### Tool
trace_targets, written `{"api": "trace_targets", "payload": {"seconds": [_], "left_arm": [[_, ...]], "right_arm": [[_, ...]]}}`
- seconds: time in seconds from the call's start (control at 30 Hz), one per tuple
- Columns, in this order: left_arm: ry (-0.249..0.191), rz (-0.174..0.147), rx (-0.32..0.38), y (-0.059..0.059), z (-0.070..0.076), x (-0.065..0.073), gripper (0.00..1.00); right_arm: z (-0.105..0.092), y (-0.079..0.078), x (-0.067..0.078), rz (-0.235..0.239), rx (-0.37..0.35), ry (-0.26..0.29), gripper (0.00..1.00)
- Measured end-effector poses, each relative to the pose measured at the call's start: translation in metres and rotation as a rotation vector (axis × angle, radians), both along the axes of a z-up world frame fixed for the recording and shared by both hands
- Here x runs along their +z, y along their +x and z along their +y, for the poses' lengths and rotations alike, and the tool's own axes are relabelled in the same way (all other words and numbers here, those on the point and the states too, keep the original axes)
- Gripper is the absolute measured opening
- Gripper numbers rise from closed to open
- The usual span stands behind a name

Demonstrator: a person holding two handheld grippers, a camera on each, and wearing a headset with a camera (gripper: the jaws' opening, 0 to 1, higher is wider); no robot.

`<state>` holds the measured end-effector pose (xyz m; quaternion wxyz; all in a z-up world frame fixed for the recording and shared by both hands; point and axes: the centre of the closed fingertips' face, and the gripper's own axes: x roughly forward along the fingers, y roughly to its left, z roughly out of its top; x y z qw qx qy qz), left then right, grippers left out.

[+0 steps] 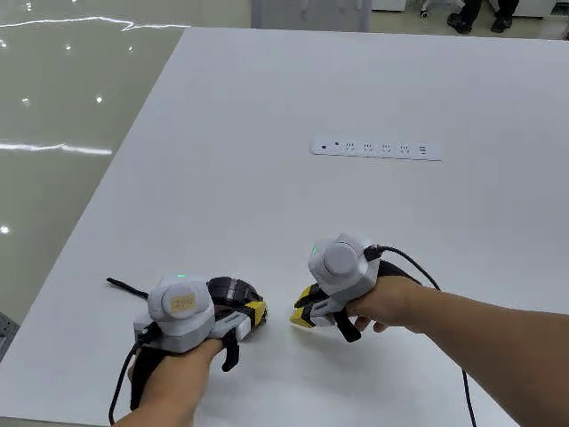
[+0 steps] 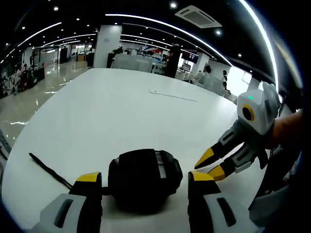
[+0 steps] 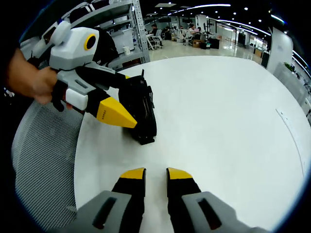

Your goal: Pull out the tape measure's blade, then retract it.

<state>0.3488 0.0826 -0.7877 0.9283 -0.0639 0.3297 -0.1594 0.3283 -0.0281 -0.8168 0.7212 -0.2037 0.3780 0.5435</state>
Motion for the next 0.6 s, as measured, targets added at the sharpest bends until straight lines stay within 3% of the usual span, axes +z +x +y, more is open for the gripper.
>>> {"api": "trace_targets", "payload": {"seconds": [0.07,0.13,0.17,0.27,0.4,0.6], "left_arm": [[-0.027,-0.004,-0.032,0.0,0.002,0.005,0.75],[-0.02,0.022,-0.069,-0.005,0.005,0.004,0.83],[-0.045,-0.003,-0.103,-0.005,0.004,0.008,0.86],[-0.031,-0.049,-0.169,-0.007,0.01,0.014,0.98],[-0.035,-0.102,-0.208,-0.013,0.029,0.027,1.0],[-0.046,-0.071,-0.258,-0.028,0.048,0.027,1.0]], "right_arm": [[-0.009,-0.003,0.004,-0.002,-0.033,0.011,0.2],[-0.016,-0.005,0.007,-0.009,-0.054,0.016,0.24],[-0.022,-0.007,0.01,-0.014,-0.075,0.018,0.26],[-0.032,-0.009,0.017,-0.02,-0.128,0.047,0.32],[-0.059,-0.017,0.029,-0.041,-0.217,0.084,0.43],[-0.094,-0.029,0.043,-0.068,-0.348,0.138,0.62]]}}
